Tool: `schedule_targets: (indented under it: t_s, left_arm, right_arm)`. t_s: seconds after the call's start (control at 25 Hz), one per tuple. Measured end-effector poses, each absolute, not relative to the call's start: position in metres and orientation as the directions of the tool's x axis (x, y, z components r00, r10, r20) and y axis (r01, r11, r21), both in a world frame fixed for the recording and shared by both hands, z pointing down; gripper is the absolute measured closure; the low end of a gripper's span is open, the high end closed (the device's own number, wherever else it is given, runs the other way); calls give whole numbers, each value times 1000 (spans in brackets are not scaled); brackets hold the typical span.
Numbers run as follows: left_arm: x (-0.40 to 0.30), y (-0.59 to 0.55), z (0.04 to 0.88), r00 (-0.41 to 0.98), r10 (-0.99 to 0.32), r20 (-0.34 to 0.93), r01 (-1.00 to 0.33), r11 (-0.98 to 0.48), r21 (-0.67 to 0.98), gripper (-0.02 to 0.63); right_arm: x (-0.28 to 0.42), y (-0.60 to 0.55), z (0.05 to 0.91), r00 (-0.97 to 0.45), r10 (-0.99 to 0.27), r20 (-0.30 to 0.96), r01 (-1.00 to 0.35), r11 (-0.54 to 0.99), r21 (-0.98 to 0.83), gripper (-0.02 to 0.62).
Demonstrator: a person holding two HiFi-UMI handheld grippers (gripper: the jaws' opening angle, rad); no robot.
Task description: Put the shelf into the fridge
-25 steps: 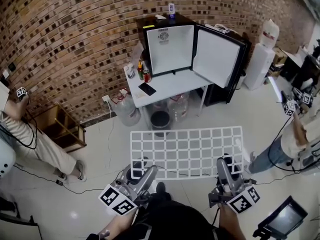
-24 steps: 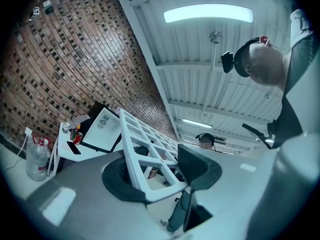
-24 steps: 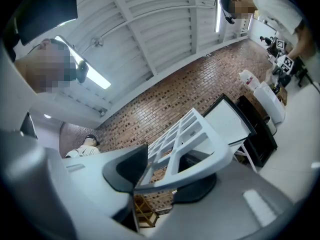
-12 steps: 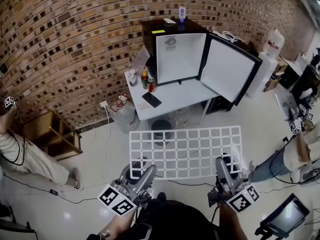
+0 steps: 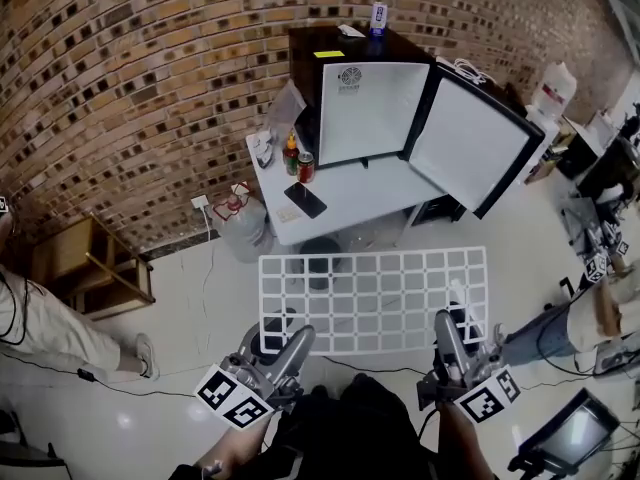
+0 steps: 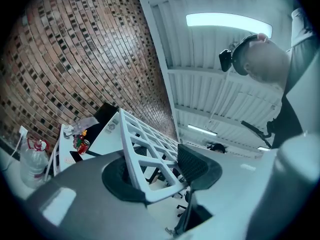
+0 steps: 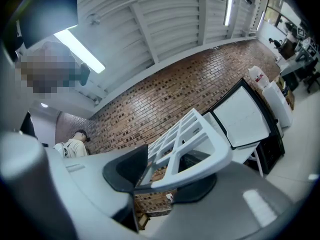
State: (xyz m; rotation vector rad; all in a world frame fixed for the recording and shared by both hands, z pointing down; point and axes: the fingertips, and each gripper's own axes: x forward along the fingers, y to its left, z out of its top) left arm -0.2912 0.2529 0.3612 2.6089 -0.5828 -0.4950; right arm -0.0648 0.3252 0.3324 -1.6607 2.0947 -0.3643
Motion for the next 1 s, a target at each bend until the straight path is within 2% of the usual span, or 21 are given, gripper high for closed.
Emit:
schedule_targets:
  t_s: [0.44, 1.0]
  left_arm:
    - [-272, 182, 362, 824, -517, -231, -378, -807, 454, 419]
    - [-180, 74, 347, 794, -572, -207, -447, -780, 438, 419]
  right_arm:
    - [-42, 240, 340, -230, -954, -193, -819, 297, -491, 439]
    - [52, 117, 329, -295, -930, -221, -779, 368, -507, 439]
